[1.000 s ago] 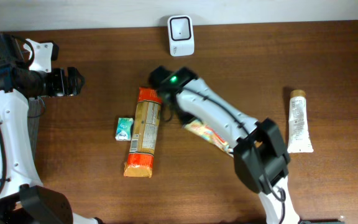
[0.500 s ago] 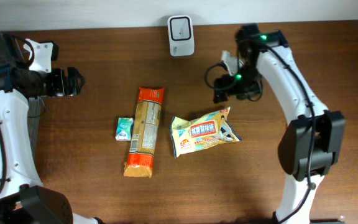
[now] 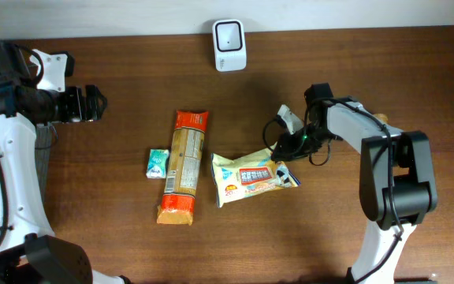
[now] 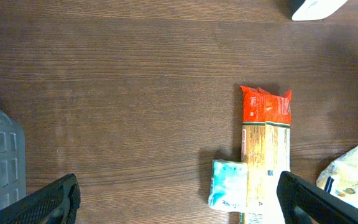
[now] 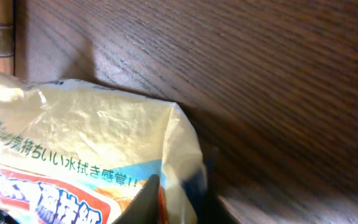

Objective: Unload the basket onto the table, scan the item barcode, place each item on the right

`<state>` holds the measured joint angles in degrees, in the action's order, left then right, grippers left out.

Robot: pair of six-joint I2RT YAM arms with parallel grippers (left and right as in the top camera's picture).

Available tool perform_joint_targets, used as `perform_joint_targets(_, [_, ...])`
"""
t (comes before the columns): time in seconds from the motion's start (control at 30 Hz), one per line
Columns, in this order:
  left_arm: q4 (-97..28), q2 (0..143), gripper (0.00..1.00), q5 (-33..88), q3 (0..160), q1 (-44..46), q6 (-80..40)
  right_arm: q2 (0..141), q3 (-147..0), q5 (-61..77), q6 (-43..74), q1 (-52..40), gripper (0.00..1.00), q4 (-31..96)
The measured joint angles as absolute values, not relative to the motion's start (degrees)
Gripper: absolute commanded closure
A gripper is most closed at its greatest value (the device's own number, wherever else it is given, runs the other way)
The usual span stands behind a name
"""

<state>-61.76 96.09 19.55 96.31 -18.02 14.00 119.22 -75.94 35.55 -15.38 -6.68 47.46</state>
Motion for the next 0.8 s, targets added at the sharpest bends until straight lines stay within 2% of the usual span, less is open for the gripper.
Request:
perform_joint_targets(0.1, [-61.8, 96.1, 0.01, 19.6, 96.3, -18.0, 14.0, 119.2, -76.1, 35.7, -15.0, -6.7, 0.96, 48.6])
perform_joint_targets(0.23, [-61.7, 96.1, 0.01, 19.6, 96.3, -18.0, 14.0, 118.4, -83.6, 33.6, -13.4, -6.7, 0.96, 57.7])
perform_joint_targets(0.37, [-61.8, 96.1, 0.01, 19.6, 96.3, -18.0, 14.0, 109.7, -100.2, 15.2, -4.1, -7.3, 0.96, 70.5])
perform_joint_targets(0.53, [-61.8, 96.1, 0.01, 19.6, 96.3, -18.0, 14.0, 105.1, -108.5, -23.8, 13.0, -17.2, 0.96, 86.5])
perform_joint_targets(0.63, [-61.8, 96.1, 0.01, 19.6, 96.3, -18.0, 14.0, 111.6, -108.5, -32.5, 17.5, -22.7, 0.96, 87.1])
perform_joint_targets(0.8, [-61.8, 96.1, 0.01, 19.6, 96.3, -18.0, 14.0, 122.2, -108.5, -34.7, 22.2, -29.1, 0.96, 87.1])
